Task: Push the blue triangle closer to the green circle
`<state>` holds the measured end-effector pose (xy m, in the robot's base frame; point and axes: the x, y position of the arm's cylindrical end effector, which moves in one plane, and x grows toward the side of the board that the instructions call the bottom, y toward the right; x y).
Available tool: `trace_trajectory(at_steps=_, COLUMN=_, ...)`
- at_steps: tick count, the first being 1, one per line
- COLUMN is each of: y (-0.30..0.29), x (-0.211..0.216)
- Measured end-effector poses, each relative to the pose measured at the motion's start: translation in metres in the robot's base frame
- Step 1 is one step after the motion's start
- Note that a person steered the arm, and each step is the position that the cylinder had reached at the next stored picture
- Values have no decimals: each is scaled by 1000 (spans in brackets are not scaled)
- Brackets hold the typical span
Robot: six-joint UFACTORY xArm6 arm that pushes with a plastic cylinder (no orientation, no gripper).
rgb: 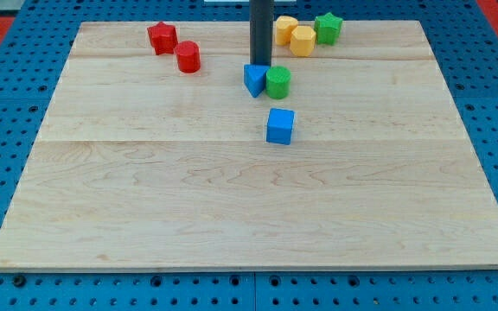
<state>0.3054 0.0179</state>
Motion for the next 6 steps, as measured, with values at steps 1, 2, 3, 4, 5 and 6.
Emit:
trace_trajectory(at_steps=1, y=28, x=23)
trace_trajectory(at_steps=2, y=56, x=43)
trace_trajectory(at_steps=3, y=56, x=21)
trace_trajectory(at_steps=4, y=10, x=5)
trace_trajectory(at_steps=5, y=-47, x=7)
trace_trajectory(at_steps=6, y=-32, x=32)
